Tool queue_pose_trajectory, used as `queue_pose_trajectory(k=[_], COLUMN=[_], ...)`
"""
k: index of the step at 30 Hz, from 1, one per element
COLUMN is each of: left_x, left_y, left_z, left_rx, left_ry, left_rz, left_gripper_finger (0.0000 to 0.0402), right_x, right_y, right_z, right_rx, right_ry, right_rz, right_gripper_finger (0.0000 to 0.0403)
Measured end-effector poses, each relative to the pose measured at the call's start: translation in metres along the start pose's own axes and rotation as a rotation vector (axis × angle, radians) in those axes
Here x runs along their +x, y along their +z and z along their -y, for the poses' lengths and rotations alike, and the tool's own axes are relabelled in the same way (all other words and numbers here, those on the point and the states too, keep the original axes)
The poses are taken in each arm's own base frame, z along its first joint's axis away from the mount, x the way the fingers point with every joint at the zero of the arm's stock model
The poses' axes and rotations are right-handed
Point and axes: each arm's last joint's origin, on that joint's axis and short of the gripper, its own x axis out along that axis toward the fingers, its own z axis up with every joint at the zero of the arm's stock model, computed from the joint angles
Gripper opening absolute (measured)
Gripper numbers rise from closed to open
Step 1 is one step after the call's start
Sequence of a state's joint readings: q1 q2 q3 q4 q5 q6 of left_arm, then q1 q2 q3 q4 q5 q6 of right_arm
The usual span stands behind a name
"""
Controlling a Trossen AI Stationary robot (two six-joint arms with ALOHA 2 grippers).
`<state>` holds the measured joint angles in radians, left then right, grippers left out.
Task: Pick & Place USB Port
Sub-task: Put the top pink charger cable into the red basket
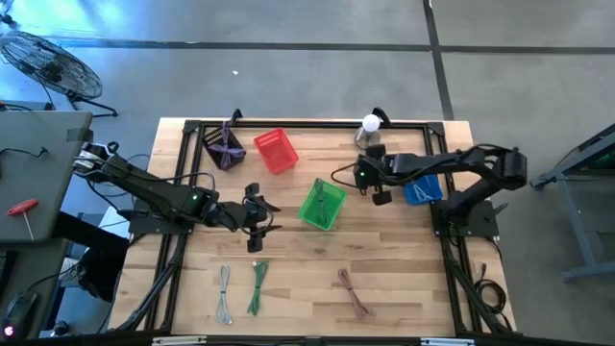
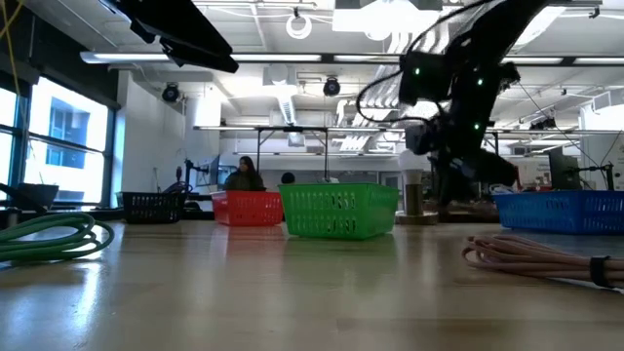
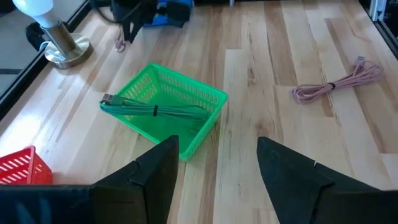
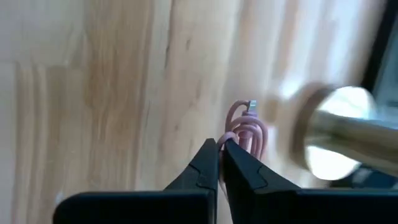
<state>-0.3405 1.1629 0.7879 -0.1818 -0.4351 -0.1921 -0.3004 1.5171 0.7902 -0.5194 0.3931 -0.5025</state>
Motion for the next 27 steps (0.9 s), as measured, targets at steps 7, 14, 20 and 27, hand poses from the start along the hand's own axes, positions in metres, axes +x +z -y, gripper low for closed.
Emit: queue_pose_trajectory(k=[7, 14, 20, 27], left_x=[0.0, 0.0, 0.0, -0.001], left_y=[0.0, 0.0, 0.0, 0.007], left_z=[-0.001, -0.002, -0.004, -0.008], left_rx=[-0.022, -0.022, -0.018, 0.022], left_ry=[0.026, 0.054, 0.142, 0.3], left_rz=[0.005, 0.01, 0.022, 0.101], left_gripper_finger=[0.0211, 0.0211, 0.0211, 0.0211], right_x=[-0.05, -0.109, -0.134, -0.142], right_y=[0.006, 0.016, 0.026, 0.031], right_z=[0.0, 0.011, 0.026, 0.022], right_rx=[0.049, 0.135, 0.21, 0.159], right_ry=[-0.091, -0.043, 0.106, 0.268], right_rz=[0.231, 0.752, 1.142, 1.278], right_gripper_finger=[0.0001, 0.0001, 0.0, 0.0])
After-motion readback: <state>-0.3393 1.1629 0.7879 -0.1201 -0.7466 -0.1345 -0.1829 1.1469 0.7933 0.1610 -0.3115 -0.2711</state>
